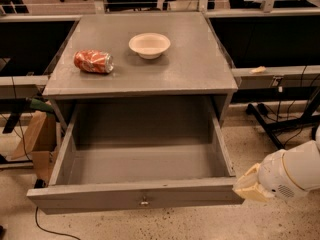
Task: Close top drawer
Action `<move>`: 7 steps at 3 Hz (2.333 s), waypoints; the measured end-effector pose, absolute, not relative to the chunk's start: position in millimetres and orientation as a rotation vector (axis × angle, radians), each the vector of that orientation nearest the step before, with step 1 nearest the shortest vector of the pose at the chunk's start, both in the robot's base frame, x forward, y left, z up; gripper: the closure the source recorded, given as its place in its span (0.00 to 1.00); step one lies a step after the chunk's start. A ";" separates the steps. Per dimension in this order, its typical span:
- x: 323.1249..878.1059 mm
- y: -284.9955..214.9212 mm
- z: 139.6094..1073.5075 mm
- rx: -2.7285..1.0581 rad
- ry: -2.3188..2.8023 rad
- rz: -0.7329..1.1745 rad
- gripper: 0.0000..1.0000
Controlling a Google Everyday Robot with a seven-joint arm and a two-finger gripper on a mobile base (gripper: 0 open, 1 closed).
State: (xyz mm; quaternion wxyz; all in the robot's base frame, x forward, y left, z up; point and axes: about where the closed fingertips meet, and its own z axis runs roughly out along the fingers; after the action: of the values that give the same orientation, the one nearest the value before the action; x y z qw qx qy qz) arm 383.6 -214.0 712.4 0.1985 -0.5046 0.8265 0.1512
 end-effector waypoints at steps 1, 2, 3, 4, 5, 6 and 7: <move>380.7 -210.0 692.1 -1.447 2.309 0.468 1.00; 383.9 -195.4 663.6 -1.489 2.278 0.539 1.00; 398.4 -174.9 659.5 -1.552 2.213 0.558 0.83; 415.4 -161.6 667.8 -1.589 2.171 0.541 0.60; 447.9 -145.3 683.2 -1.619 2.121 0.502 0.37; 472.0 -134.9 685.9 -1.624 2.105 0.487 0.13; 471.3 -136.3 683.3 -1.618 2.113 0.482 0.00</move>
Offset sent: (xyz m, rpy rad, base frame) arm 0.0050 0.0341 -0.0862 0.0936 0.0829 0.1315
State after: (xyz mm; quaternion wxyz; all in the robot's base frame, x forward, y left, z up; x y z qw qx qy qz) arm 471.3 -136.3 683.3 0.2166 -0.5839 0.7628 0.1740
